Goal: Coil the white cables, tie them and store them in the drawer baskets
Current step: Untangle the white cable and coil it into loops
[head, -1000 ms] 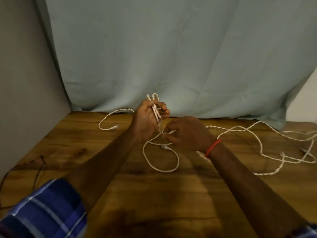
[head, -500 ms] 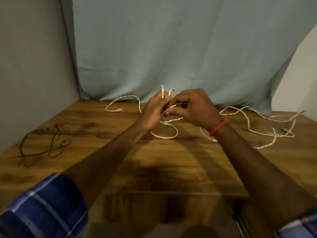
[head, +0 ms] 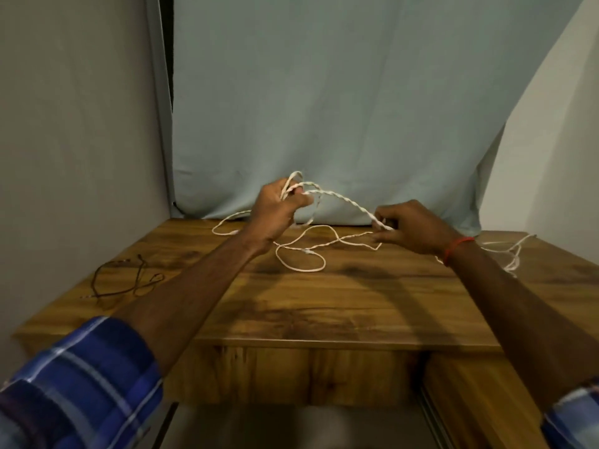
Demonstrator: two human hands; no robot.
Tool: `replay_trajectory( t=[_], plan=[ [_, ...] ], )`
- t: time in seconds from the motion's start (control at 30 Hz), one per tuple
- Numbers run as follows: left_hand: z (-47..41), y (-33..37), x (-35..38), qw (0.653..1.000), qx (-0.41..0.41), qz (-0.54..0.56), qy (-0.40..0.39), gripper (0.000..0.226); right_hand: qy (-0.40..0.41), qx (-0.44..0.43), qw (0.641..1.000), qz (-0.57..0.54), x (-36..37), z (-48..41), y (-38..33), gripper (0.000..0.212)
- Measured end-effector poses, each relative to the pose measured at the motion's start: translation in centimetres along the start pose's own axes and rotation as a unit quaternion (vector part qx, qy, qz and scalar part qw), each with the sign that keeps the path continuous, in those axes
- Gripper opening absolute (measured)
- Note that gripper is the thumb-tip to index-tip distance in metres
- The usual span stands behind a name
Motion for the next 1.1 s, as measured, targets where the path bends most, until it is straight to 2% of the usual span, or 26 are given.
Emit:
replay_trajectory(
  t=[0.03, 0.1, 0.23, 0.3, 0.37, 0.43, 0.5, 0.6, 0.73, 0.83, 0.93, 1.0, 1.1],
  plan=[
    [-0.3, -0.5, -1.1, 0.999, -0.016, 0.013, 0.041, 0.008, -0.009, 0.003, 1.0, 0.025, 0.1, 0.7, 1.0, 0.02],
    [-0.8, -1.6, -3.2, 0.995, -0.045, 0.026, 0.088, 0.008, 0.023, 0.021, 0.999, 0.011, -0.7, 2.3, 3.4, 0.027],
    [-1.7, -4.4, -6.3, 0.98, -0.115, 0.091, 0.132, 0.022, 0.107, 0.069, 0.986, -0.112, -3.8, 4.1, 6.5, 0.015],
    [-2.2, -5.3, -6.4, 0.973, -0.144, 0.134, 0.123, 0.027, 0.141, 0.07, 0.969, -0.189, -5.3, 3.8, 6.7, 0.015],
    [-2.7, -6.0, -5.7, 0.961, -0.184, 0.184, 0.09, 0.033, 0.177, 0.053, 0.959, -0.213, -6.6, 2.8, 6.4, 0.012],
    [-3.1, -6.5, -5.0, 0.942, -0.221, 0.244, 0.065, 0.035, 0.215, 0.029, 0.961, -0.17, -7.8, 1.5, 5.5, 0.012],
    [-3.6, -6.5, -4.5, 0.928, -0.231, 0.286, 0.054, 0.034, 0.237, 0.007, 0.971, -0.039, -8.5, 0.1, 4.7, 0.03],
    [-4.4, -6.0, -3.8, 0.909, -0.221, 0.351, 0.042, 0.032, 0.197, 0.0, 0.958, 0.206, -8.0, -2.3, 3.4, 0.047],
    [-4.9, -5.6, -3.5, 0.898, -0.193, 0.391, 0.05, 0.036, 0.068, -0.033, 0.935, 0.347, -4.3, -4.2, 0.0, 0.046],
    [-4.8, -5.3, -3.0, 0.904, -0.186, 0.382, 0.046, 0.038, -0.032, -0.092, 0.914, 0.394, -1.0, -4.8, -2.9, 0.046],
    [-4.6, -4.7, -2.7, 0.932, -0.152, 0.327, 0.021, 0.033, -0.079, -0.168, 0.903, 0.387, 1.2, -4.7, -6.4, 0.047],
    [-4.6, -4.4, -2.6, 0.952, -0.117, 0.283, 0.006, 0.03, -0.091, -0.214, 0.91, 0.344, 1.7, -4.4, -8.7, 0.048],
    [-4.1, -3.4, -2.2, 0.979, -0.077, 0.183, -0.033, 0.03, -0.044, -0.289, 0.919, 0.266, 1.2, -4.4, -12.3, 0.05]
  ],
)
Point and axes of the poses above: each hand's wrist, its own z-axis away from the middle knuckle, its own x-axis out of the palm, y = z × x, the point moved 7 cm from there along -z, towards the middle knuckle, and after that the axes turned 2 degrees about -y, right-handed, at the moved point
